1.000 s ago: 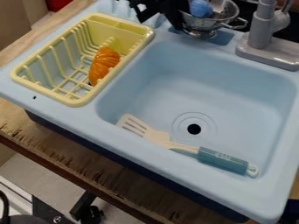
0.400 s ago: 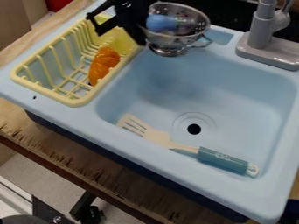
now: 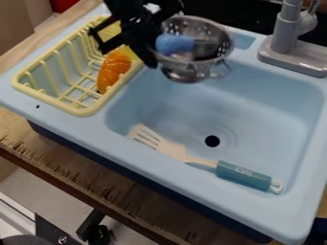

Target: Take the silver strainer and put it inside the sink

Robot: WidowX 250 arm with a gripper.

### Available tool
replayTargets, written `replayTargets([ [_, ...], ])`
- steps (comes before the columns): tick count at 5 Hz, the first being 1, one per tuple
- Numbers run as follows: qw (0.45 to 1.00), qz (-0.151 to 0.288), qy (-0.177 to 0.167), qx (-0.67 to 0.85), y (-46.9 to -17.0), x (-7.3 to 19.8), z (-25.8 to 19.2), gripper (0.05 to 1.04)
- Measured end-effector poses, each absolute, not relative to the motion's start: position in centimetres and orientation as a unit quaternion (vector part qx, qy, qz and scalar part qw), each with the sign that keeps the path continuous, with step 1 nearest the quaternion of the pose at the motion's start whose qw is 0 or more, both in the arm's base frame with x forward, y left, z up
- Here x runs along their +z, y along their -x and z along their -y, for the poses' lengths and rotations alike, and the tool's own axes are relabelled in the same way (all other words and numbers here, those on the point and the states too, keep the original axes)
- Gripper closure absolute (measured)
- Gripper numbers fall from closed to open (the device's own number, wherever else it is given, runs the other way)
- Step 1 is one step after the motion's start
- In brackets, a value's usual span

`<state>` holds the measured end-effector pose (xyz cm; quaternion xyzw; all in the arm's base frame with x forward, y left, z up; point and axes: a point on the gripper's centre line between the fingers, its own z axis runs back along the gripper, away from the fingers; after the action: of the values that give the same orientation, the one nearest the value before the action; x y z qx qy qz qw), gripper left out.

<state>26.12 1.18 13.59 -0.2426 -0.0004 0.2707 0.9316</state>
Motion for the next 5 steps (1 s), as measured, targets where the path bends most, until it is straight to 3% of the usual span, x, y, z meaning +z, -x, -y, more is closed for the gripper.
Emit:
replayTargets([
  [2, 0.931, 0.019, 0.238, 0.277, -25.5, 11.5, 2.6, 1.023],
  [5, 0.886, 0.065, 0.268, 0.373, -25.7, 8.1, 5.2, 1.023],
])
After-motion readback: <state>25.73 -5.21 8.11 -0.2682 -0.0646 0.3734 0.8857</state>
